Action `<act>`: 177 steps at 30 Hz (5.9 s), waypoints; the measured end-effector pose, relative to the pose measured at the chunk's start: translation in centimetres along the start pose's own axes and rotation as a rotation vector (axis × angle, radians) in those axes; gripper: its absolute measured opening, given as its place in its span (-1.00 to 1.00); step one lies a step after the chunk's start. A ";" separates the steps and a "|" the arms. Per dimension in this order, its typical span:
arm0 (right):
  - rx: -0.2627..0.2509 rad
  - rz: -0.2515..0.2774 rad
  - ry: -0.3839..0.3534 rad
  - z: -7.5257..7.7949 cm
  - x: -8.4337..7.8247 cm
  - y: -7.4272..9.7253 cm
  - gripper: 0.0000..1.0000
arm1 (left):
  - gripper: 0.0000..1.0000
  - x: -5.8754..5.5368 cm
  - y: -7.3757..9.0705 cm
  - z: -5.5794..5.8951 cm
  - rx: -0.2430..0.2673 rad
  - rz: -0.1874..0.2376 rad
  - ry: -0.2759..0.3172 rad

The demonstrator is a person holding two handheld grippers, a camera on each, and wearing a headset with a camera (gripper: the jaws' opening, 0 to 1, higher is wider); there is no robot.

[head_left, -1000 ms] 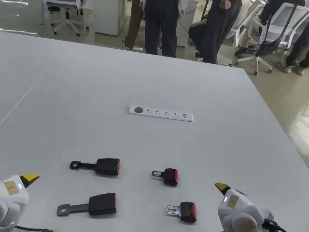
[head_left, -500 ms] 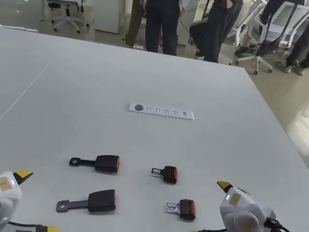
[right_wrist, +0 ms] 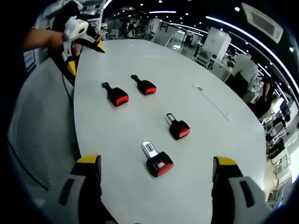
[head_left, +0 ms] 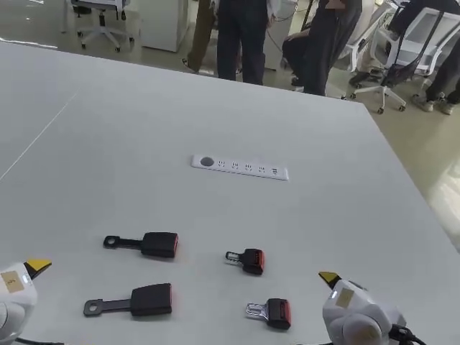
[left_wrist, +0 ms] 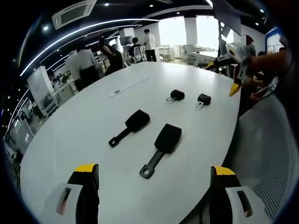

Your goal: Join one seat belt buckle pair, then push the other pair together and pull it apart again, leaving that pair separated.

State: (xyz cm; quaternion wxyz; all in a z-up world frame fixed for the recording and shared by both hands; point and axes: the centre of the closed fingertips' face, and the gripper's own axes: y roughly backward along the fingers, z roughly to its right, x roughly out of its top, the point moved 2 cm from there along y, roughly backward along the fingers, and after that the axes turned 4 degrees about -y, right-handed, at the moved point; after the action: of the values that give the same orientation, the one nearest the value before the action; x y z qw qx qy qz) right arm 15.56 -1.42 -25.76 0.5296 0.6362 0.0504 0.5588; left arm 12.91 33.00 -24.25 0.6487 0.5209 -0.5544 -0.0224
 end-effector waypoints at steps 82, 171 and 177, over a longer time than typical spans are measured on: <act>0.285 -0.138 0.219 1.1 -2.0 -5.9 -0.01 | -0.06 -0.1 -9.9 1.1 -0.283 -0.162 -0.351; 0.415 -0.114 0.224 -6.0 2.2 -14.2 -0.29 | -0.36 0.1 -15.5 2.5 -0.464 -0.256 -0.544; 0.418 -0.111 0.241 -6.6 3.2 -14.8 -0.29 | -0.36 0.1 -15.6 2.4 -0.471 -0.255 -0.544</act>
State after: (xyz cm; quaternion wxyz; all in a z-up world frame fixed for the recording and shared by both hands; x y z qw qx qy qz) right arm 19.50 11.22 -35.71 0.4067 0.6570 0.2625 0.5780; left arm 19.71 24.22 -35.54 0.5718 0.3975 -0.6166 -0.3673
